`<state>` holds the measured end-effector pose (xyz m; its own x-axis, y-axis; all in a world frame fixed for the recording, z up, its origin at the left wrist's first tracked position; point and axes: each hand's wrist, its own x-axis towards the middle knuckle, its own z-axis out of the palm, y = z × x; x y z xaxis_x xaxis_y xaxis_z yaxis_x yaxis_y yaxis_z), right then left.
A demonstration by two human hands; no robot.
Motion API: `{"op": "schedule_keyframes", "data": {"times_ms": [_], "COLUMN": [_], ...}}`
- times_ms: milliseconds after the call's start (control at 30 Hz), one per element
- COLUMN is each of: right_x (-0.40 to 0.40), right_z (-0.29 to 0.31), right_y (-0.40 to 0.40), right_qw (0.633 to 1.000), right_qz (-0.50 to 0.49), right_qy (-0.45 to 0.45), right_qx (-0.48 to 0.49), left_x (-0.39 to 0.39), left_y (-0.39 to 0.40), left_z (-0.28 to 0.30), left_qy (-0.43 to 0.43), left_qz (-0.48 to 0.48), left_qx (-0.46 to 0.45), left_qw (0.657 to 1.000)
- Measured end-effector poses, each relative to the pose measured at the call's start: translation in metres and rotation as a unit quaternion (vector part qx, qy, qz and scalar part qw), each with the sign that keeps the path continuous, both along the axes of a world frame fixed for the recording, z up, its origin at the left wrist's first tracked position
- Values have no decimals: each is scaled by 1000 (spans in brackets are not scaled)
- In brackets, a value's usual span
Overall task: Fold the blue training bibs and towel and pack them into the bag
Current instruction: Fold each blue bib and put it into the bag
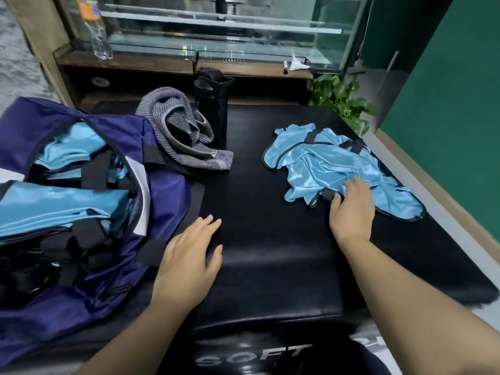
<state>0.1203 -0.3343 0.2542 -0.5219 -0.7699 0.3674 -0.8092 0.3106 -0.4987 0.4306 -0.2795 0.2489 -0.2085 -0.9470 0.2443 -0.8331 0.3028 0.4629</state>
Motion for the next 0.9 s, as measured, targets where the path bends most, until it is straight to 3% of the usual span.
{"op": "schedule_keyframes", "data": {"times_ms": [100, 200, 267, 367, 533, 700, 900], "right_x": [-10, -18, -20, -22, -16, 3, 39], "right_z": [1, 5, 7, 7, 4, 0, 5], "right_y": [-18, -26, -28, -29, -21, 1, 48], "right_qw": [999, 999, 996, 993, 986, 985, 967], "right_qz": [16, -38, -56, -50, -36, 133, 229], "right_qy": [26, -25, -60, -3, 106, 72, -33], "right_qx": [-17, -27, 17, 106, 123, 79, 109], "left_x": [0, -1, 0, 0, 0, -1, -1], "left_y": [-2, -3, -3, -2, -2, -2, -3], "left_z": [-3, -5, -5, -6, -5, -5, -4], "left_qy": [-2, 2, 2, 0, 6, 10, 23], "left_qz": [7, 8, 7, 6, 10, 14, 10], "left_qx": [-7, -12, -18, -18, -16, -17, -15], "left_qw": [1000, 1000, 1000, 1000, 1000, 1000, 1000]}}
